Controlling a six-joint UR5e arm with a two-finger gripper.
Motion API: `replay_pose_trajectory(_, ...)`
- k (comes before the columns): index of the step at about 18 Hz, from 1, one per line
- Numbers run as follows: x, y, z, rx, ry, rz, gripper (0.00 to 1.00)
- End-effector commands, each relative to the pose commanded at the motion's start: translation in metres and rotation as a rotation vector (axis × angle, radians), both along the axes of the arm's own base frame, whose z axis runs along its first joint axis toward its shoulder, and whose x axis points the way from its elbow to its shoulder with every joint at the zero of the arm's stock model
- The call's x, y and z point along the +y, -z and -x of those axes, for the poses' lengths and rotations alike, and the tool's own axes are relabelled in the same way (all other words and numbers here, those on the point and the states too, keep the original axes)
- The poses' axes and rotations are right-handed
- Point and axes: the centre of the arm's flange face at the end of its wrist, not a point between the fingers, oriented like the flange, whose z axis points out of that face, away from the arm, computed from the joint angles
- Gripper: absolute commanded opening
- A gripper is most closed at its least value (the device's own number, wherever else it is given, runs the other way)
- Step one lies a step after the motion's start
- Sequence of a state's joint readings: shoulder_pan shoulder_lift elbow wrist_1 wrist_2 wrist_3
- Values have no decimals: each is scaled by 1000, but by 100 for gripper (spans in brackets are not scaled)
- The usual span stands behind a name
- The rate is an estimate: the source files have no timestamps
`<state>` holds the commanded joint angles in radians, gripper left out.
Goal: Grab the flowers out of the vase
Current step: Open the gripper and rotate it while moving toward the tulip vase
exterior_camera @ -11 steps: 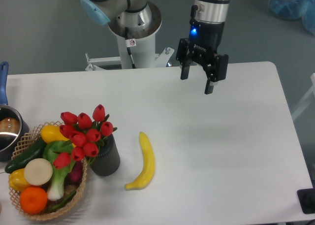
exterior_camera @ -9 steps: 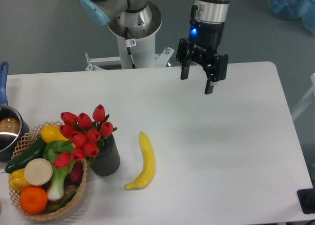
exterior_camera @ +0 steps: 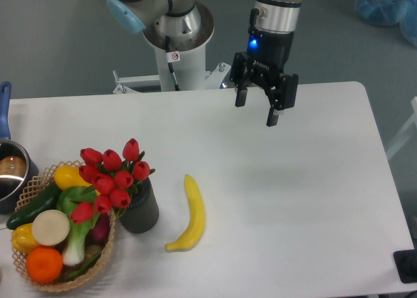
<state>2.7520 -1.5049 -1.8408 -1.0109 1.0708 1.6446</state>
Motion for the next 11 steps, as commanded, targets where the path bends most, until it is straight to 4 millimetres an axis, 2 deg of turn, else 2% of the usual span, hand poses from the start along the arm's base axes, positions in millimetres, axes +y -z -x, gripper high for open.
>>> replay_pose_trajectory(7, 15, -5, -16, -232, -141, -154, 100)
replay_pose_trajectory(11, 19, -9, -15, -326, -240, -190, 100)
